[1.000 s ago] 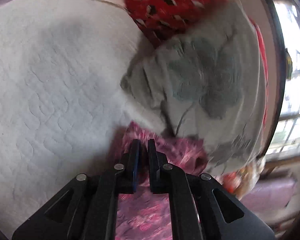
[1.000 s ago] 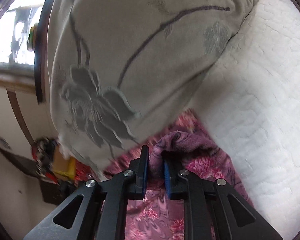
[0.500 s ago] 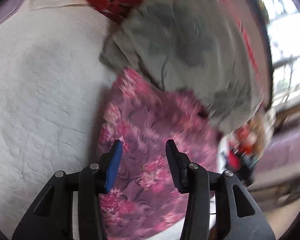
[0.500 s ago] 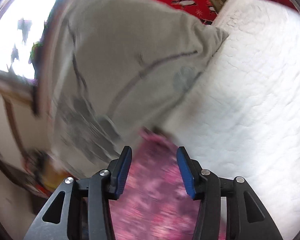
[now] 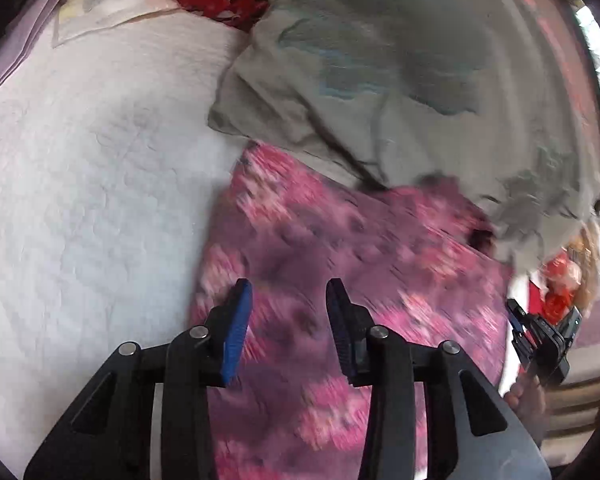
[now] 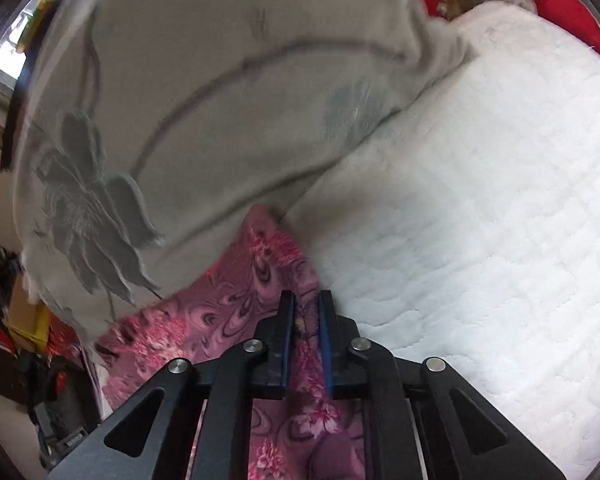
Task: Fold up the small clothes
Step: 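Lay the hem over the collar and open both tools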
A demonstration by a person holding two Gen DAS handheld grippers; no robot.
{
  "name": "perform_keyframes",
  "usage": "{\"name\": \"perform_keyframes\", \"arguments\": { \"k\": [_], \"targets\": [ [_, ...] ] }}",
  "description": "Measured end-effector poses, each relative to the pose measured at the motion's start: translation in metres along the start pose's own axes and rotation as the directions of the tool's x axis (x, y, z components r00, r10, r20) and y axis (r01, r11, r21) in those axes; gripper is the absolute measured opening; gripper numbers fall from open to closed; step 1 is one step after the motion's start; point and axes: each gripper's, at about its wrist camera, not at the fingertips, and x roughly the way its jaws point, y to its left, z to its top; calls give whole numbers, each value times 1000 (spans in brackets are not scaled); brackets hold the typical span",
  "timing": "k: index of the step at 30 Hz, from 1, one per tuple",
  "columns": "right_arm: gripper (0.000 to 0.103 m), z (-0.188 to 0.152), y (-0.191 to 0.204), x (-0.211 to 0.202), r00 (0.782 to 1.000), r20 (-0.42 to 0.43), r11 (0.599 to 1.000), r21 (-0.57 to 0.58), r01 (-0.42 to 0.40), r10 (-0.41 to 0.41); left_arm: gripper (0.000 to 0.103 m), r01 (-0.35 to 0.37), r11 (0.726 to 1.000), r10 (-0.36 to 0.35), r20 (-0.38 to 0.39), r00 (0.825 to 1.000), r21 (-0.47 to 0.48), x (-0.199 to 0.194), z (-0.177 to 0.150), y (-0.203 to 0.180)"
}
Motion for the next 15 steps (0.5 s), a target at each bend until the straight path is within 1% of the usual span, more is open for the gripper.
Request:
{"name": "perform_keyframes", "arguments": {
  "k": [1, 2, 3, 4, 5, 6, 7, 8, 9, 10, 11, 12, 13, 15],
  "targets": [
    [20, -2, 3, -9, 1000, 19, 1000, -18, 1, -1, 37, 11, 999, -12, 10, 1000, 37, -9, -9, -8],
    [20, -6, 8, -19, 998, 27, 998, -51, -46, 48, 38, 19, 997, -22, 28, 999, 79, -18, -22, -16],
    [20, -15, 15, -33, 991, 26, 987, -93, -131, 134, 44, 28, 993, -32, 38, 999, 112, -22, -32, -23],
    [25, -23, 18, -40, 984, 23, 979, -116, -171, 174, 51, 27, 989, -34, 45, 998, 144, -25, -45, -29],
    [34, -33, 23, -44, 977, 6, 967, -141, -212, 215, 54, 15, 987, -23, 51, 998, 162, -24, -56, -34],
    [38, -45, 27, -45, 969, -31, 953, -172, -248, 246, 55, -1, 985, -7, 47, 999, 172, -18, -65, -38],
    [40, -57, 30, -41, 969, -64, 947, -207, -245, 237, 55, -26, 983, 22, 26, 999, 182, -8, -73, -40],
    [39, -71, 33, -31, 977, -105, 946, -253, -205, 184, 55, -69, 980, 70, 5, 998, 185, 3, -75, -39],
    [39, -79, 33, -19, 981, -152, 945, -283, -161, 121, 55, -111, 974, 112, 9, 994, 199, 9, -80, -41],
    [36, -87, 33, -12, 984, -168, 938, -326, -120, 67, 55, -127, 968, 124, 28, 992, 215, 6, -83, -45],
    [37, -91, 37, -19, 991, -123, 926, -362, -102, 61, 55, -144, 964, 142, 26, 990, 221, -1, -84, -49],
    [37, -92, 42, -27, 992, -119, 925, -373, -77, 35, 55, -133, 967, 132, 15, 991, 217, -8, -86, -50],
    [40, -92, 44, -36, 992, -124, 929, -364, -62, 18, 55, -94, 974, 94, 11, 995, 205, -19, -89, -49],
    [39, -94, 43, -57, 993, -104, 925, -370, -85, 50, 55, -78, 979, 75, 27, 997, 187, -33, -97, -40]
  ]
}}
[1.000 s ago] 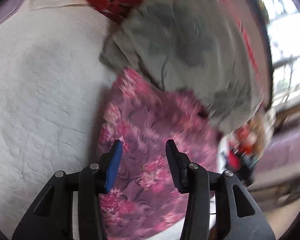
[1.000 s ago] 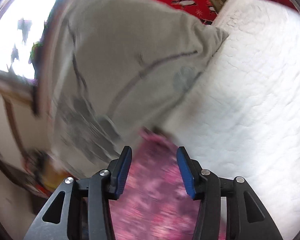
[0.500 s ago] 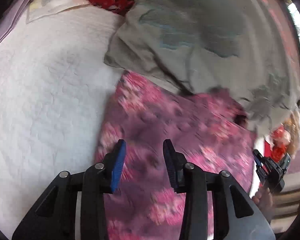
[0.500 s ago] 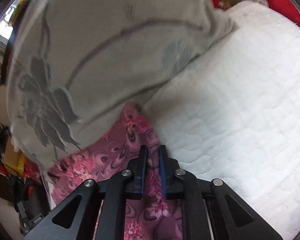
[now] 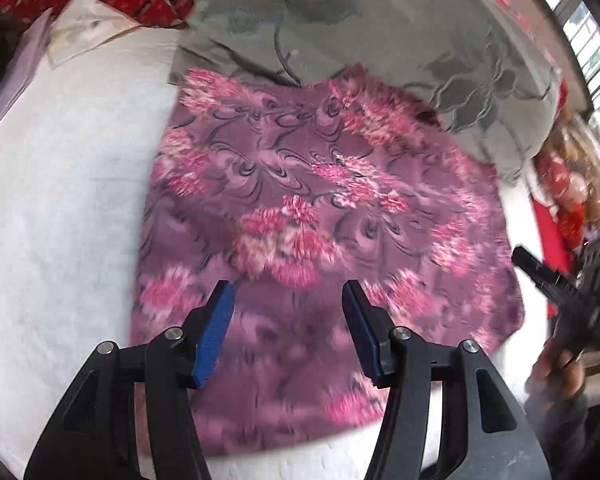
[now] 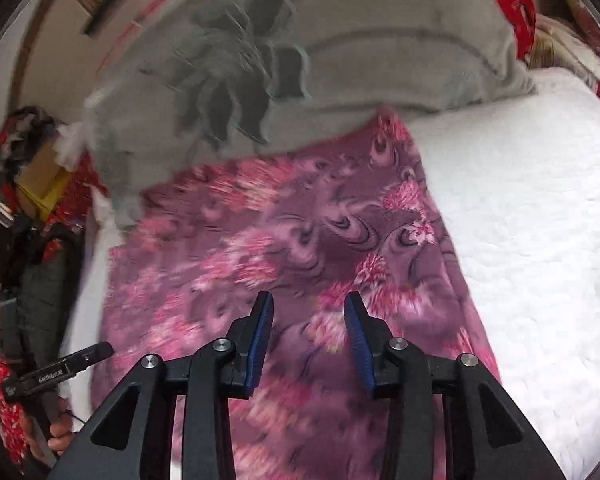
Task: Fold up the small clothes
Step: 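Lay the hem over the collar and open both tools, then move both tools to the side edge of the folded shirt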
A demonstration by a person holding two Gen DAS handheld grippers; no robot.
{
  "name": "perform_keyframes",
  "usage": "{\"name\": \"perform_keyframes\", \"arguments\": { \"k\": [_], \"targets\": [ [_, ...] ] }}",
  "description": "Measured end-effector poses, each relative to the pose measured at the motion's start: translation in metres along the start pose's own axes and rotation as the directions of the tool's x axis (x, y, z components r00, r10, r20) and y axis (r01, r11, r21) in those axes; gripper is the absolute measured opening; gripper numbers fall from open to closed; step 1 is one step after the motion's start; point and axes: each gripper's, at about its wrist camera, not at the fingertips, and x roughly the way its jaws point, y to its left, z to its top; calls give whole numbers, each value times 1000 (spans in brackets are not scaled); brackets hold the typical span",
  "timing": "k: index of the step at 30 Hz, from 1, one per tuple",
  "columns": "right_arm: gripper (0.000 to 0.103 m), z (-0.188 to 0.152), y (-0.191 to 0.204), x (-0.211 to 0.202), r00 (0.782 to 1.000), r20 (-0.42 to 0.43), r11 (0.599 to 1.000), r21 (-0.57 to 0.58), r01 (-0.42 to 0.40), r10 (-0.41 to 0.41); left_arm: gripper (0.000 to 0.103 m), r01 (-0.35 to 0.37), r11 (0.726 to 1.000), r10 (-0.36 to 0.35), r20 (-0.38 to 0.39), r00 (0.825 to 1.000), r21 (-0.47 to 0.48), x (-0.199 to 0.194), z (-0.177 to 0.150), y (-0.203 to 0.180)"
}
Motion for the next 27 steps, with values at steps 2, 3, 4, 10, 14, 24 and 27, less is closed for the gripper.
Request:
{"name": "perform_keyframes", "arguments": {
  "k": [2, 3, 4, 10, 14, 24, 27],
  "targets": [
    [43, -12, 1, -18, 1000, 15, 999, -39, 21, -20, 58, -11, 1000, 11, -9, 1000, -18, 0, -16, 7],
    [44, -21, -2, -21, 999, 0, 998, -48, 32, -33, 58, -17, 999, 16, -30, 999, -27, 7, -20, 7],
    [44, -28, -6, -15, 998, -43, 998, -46, 50, -52, 58, -19, 999, 16, -76, 997, -36, 17, -29, 9],
    [44, -53, -14, -35, 990, -95, 994, -29, 103, -105, 62, -45, 999, 47, -98, 994, 19, 9, -54, -7],
    [44, -74, -26, -24, 962, -197, 981, 3, 196, -191, 63, -46, 999, 47, -104, 993, 17, 13, -63, -3],
    [46, -88, 32, -108, 956, -79, 960, -32, 280, -281, 63, 85, 990, -100, -132, 986, -113, -4, -68, 37],
    [53, -83, 42, -130, 955, -25, 955, -9, 296, -297, 63, 109, 987, -125, -143, 982, -119, -5, -70, 43]
  ]
}}
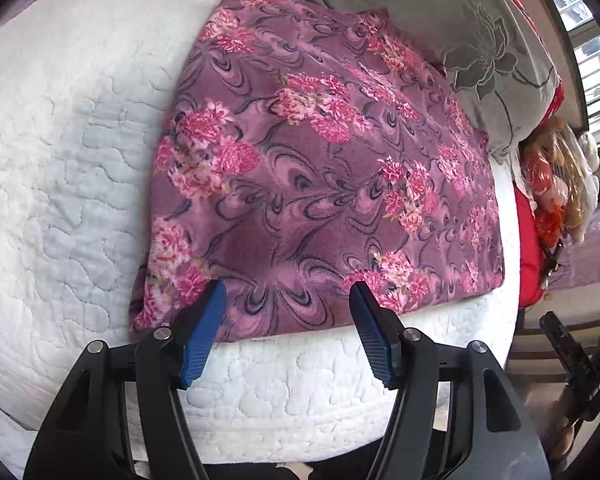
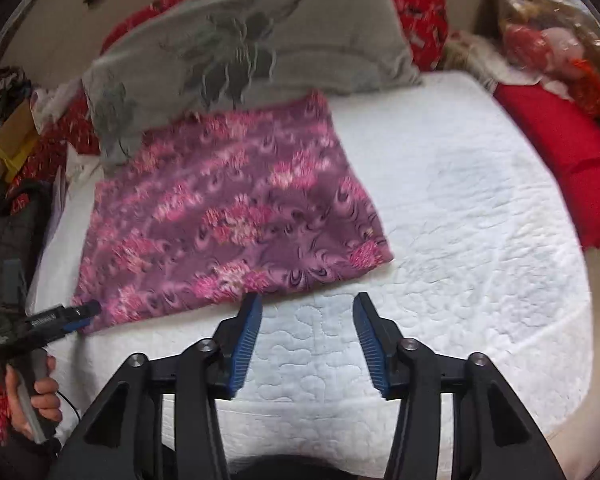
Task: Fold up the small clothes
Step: 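Move both tools to the side edge of the folded shirt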
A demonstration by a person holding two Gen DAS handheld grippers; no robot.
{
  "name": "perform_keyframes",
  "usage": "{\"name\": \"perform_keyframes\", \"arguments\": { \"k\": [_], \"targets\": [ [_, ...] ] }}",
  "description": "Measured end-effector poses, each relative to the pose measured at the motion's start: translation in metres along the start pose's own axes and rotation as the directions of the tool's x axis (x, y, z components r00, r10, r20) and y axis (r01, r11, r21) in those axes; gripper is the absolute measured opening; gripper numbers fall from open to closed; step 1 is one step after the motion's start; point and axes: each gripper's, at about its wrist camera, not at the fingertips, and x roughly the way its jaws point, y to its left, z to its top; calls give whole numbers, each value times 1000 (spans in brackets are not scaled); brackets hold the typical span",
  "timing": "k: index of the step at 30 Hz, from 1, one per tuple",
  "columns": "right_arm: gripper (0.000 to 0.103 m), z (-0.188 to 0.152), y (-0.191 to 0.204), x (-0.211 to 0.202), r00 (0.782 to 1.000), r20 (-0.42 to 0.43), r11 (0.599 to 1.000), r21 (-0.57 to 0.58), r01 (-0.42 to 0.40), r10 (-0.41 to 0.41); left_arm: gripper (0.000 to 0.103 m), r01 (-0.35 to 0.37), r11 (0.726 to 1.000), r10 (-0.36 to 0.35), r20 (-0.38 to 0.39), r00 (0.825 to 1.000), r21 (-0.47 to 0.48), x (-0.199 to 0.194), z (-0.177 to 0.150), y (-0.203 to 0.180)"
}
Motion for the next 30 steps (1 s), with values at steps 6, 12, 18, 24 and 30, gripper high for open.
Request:
{"name": "perform_keyframes", "arguments": {
  "k": [6, 12, 18, 24, 30],
  "targets": [
    [54, -6, -13, -4, 999, 26, 996, 87, -21, 18, 63, -12, 1000, 13, -10, 1000, 13, -1, -5, -1],
    [54, -25, -33, 23, 1000, -14, 995, 103, -8, 9, 67, 24, 1000, -24, -26, 999, 12, 2, -2, 2],
    [54, -3, -34, 47, 997, 28, 994, 84, -76, 74, 72, 114, 987, -116, -10, 993, -111, -3, 0, 16],
    [54, 38, -62, 79, 996, 56, 982, 169, -78, 69, 72, 147, 979, -142, 47, 989, -143, -30, 12, 8],
    [11, 52, -70, 122, 985, 6, 966, 196, -169, 172, 72, 73, 994, -60, 149, 987, -81, -49, 50, -16]
  ]
}}
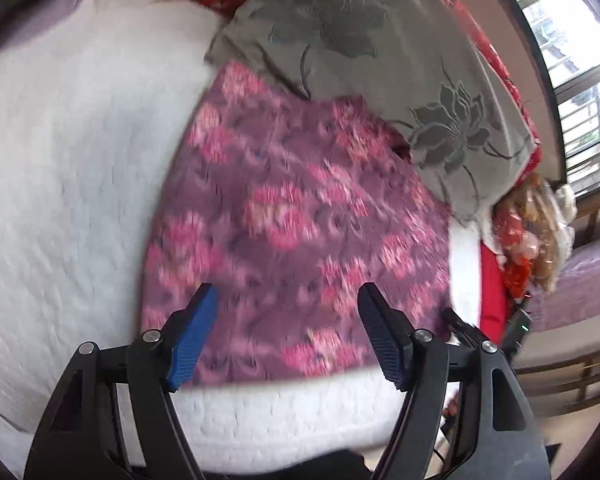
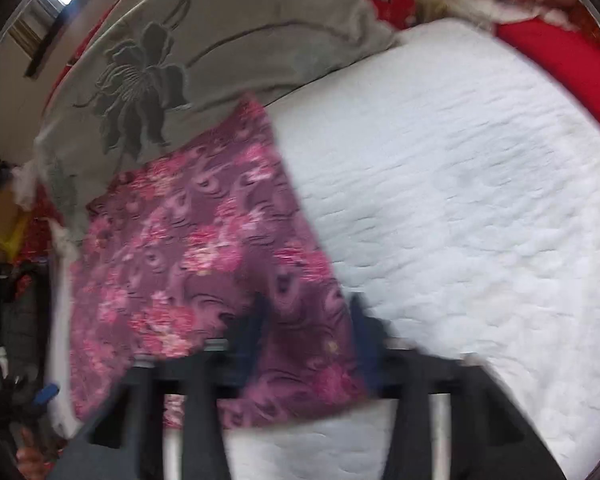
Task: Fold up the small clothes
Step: 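Move both tools to the side edge of the folded shirt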
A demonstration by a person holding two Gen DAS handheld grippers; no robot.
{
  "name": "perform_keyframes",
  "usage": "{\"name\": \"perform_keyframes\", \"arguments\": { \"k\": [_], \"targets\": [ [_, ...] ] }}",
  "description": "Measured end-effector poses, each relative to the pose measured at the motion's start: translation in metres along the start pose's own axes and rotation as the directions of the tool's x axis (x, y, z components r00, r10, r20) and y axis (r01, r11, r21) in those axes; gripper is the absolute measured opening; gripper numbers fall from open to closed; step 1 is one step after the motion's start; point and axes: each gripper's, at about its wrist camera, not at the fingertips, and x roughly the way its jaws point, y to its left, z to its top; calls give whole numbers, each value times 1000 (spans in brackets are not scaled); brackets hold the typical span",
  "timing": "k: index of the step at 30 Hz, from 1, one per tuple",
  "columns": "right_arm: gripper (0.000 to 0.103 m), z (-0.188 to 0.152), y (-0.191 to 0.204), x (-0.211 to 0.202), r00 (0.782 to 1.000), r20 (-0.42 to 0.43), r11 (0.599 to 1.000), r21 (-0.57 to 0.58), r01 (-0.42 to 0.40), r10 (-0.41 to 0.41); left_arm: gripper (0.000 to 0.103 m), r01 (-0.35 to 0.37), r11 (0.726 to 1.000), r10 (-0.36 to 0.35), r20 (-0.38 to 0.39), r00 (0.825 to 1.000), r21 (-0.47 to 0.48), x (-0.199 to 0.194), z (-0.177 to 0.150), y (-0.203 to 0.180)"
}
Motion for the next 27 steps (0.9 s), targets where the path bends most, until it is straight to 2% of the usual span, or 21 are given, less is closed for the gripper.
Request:
{"name": "perform_keyframes", "arguments": {
  "k": [2, 4, 5, 6, 7, 8, 10, 11, 12, 14, 16, 17, 18, 19, 20, 21, 23, 24, 25, 27],
  "targets": [
    [9, -2, 4, -5, 998, 39, 999, -31, -39, 41, 72, -38, 999, 38, -15, 999, 7, 17, 4, 0],
    [9, -7, 0, -11, 992, 110, 998, -47, -50, 55, 72, -99, 995, 98, -81, 992, -4, 46, 1, 11],
    [9, -10, -5, -4, 995, 94, 999, -38, -21, 25, 71, -122, 993, 121, -122, 985, -3, 61, -3, 15],
    [9, -12, -12, 7, 999, 43, 999, -35, 3, -2, 71, -120, 993, 121, -135, 984, 12, 69, -6, 16],
    [9, -13, -14, 8, 999, 46, 999, -40, 3, -1, 72, -137, 989, 142, -108, 984, 48, 66, -8, 10],
    [19, -13, -12, 3, 998, 64, 999, -47, 12, -9, 72, -144, 987, 151, -96, 984, 73, 61, -10, 3],
    [19, -12, 0, -11, 995, 97, 997, -69, 41, -34, 72, -109, 989, 117, -75, 990, 98, 50, -10, -8],
    [19, -12, 7, -18, 992, 123, 995, -96, 25, -13, 72, -99, 990, 103, -45, 994, 98, 44, -10, -11],
    [19, -14, 17, -26, 988, 151, 991, -137, 11, 10, 72, -105, 989, 108, -21, 994, 101, 41, -10, -13],
    [30, -20, 36, -30, 985, 173, 975, -220, 14, 25, 72, -166, 979, 168, -6, 986, 122, 47, -11, -15],
    [38, -27, 47, -18, 989, 144, 962, -273, 25, 15, 71, -228, 965, 237, -60, 970, 132, 68, -15, -9],
    [38, -30, 48, -2, 996, 93, 960, -279, 41, -16, 71, -237, 961, 250, -83, 965, 143, 75, -16, -9],
    [38, -31, 47, 17, 998, 12, 959, -276, 61, -60, 71, -246, 953, 260, -61, 964, 180, 73, -19, -13],
    [38, -34, 49, 22, 996, 5, 955, -283, 88, -90, 72, -249, 948, 264, -51, 963, 201, 68, -21, -17],
    [41, -36, 56, 16, 993, 53, 947, -301, 112, -101, 72, -227, 952, 242, -51, 969, 207, 61, -21, -20],
    [41, -37, 66, 10, 992, 63, 939, -321, 121, -106, 72, -199, 959, 213, -53, 976, 200, 57, -20, -19],
    [41, -43, 87, 2, 997, 62, 929, -364, 66, -47, 72, -152, 976, 162, -50, 986, 156, 45, -11, -10],
    [43, -48, 102, -2, 998, 62, 911, -408, 52, -29, 72, -142, 982, 149, -47, 988, 128, 40, -4, -4],
    [49, -54, 121, -2, 998, 53, 885, -464, 37, -14, 72, -132, 987, 136, -41, 990, 94, 34, 3, 5],
    [54, -73, 162, 2, 1000, 10, 807, -591, -12, 22, 72, -125, 992, 125, -40, 991, 25, 27, 15, 22]
  ]
}}
